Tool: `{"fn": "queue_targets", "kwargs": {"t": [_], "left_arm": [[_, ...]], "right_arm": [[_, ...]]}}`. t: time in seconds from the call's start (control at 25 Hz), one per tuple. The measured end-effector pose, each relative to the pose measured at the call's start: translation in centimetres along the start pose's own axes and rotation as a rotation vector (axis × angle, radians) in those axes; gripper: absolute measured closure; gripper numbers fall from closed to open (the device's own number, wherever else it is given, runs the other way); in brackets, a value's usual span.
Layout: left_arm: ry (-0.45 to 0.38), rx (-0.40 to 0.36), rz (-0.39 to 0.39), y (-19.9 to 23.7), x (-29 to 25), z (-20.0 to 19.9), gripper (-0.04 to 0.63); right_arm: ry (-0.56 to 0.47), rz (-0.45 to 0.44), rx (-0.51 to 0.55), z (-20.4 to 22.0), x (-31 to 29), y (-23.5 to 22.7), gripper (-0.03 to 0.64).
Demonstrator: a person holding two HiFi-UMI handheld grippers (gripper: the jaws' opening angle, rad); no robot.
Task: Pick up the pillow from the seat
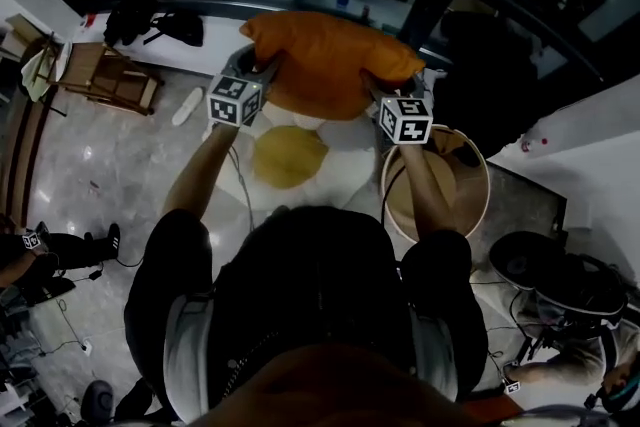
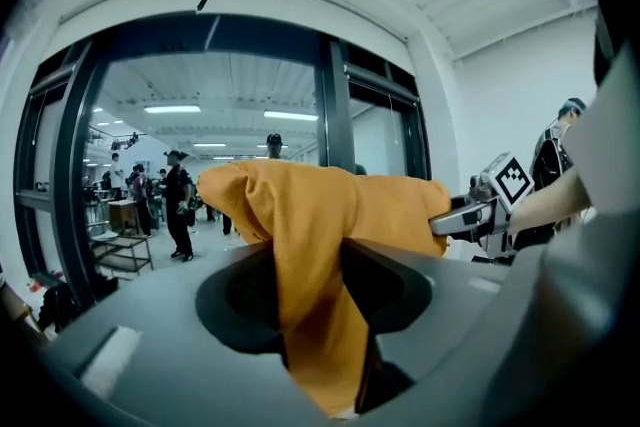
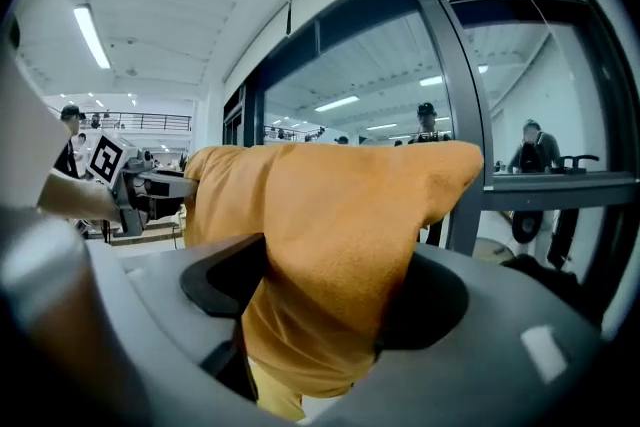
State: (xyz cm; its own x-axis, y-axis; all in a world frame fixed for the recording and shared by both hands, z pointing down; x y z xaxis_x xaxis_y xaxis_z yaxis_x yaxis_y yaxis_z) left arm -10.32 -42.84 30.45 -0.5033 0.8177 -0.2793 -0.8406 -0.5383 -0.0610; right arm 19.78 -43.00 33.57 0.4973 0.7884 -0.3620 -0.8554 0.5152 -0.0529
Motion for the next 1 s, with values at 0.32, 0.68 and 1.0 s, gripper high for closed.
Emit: {"fn": "queue_targets", "kwargs": {"t": [0.32, 0.68, 1.0], "left_arm": [[-0.120, -0.063, 0.015, -2.2, 4.4, -4.6, 0.414], [-0.094, -0.080, -0.004, -2.8, 6.9, -5.8, 0.414], [-0.052, -0.079, -0.018, -2.4, 6.8, -5.5, 0.413]], "right_arm": [[-0.068, 0.010, 0.097, -4.6, 4.9, 1.3, 0.284], [-0.072, -0.002, 0.123, -6.1, 6.3, 2.6, 0.290], [-0.055, -0.029, 0.134, -6.1, 5.3, 2.5, 0.293]]}}
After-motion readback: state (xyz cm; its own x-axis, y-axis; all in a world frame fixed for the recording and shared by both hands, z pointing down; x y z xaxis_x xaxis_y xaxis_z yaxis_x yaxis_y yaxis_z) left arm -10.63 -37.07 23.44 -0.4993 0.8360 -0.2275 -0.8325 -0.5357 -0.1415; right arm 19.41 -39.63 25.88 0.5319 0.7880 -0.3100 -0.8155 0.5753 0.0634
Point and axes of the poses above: the fingertips, and each gripper's own axes: x backward along the fingers, y to its left, z out of its underside, the point moved 7 cm from there along x, backward along the fingers, and after that the axes turned 6 degrees about y, right-handed, at the moved point
